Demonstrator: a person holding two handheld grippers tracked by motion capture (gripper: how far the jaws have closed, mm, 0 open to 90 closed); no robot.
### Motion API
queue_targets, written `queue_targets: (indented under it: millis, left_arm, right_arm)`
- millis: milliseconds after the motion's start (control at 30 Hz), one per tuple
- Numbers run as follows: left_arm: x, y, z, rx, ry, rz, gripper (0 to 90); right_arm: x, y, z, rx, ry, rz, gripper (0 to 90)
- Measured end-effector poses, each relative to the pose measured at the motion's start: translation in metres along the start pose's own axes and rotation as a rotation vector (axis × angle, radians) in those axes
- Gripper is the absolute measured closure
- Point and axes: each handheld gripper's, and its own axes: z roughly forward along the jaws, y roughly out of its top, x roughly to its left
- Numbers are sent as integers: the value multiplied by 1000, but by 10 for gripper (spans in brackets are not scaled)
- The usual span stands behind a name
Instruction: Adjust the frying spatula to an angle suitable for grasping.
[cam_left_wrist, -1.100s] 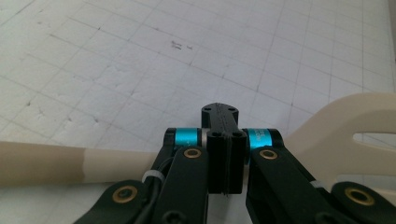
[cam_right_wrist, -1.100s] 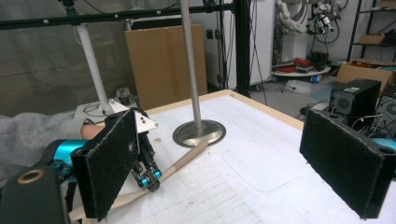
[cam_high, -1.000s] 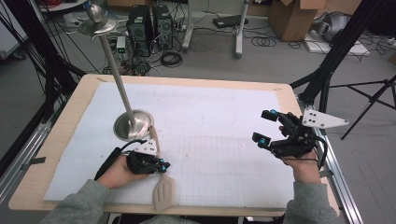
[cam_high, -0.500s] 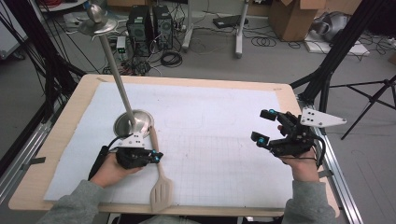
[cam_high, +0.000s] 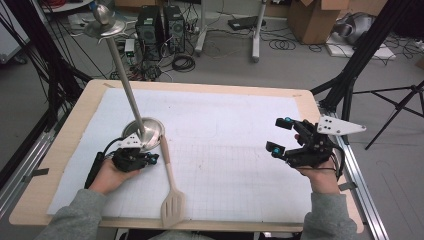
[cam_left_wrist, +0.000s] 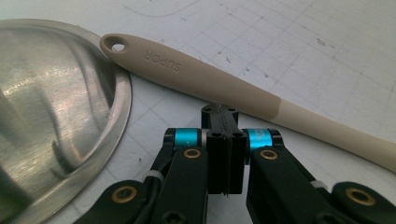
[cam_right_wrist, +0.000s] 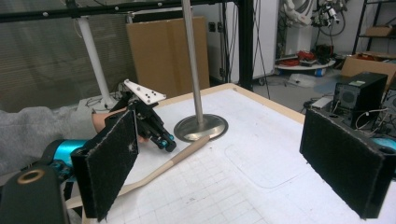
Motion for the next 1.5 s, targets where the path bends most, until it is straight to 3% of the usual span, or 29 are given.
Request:
queue_targets:
  millis: [100,233,500,833,1000,1067,1500]
  left_arm:
    - [2,3,6,-7,8,-21,897]
    - [3,8,13,-4,10,-17,897]
    - [4,18,20,-35,-22,-33,897]
    - [6,21,28,-27,-5,-43,897]
    - [6,24,33,-48,-6,-43,897]
    - [6,26,34,-35,1,-37,897]
    - [3,42,53,-38,9,-28,897]
  right_arm:
    - [0,0,0,2,-7,3,108]
    - [0,-2,0,3,-11,-1,108]
    - [-2,-5,-1,11,-14,21,108]
    - [-2,-5,1,13,-8,14,108]
    - [-2,-4,1,-8,-1,23,108]
    - [-2,-4,0,-18,7,25,108]
    - [-2,-4,4,-5,15,27,108]
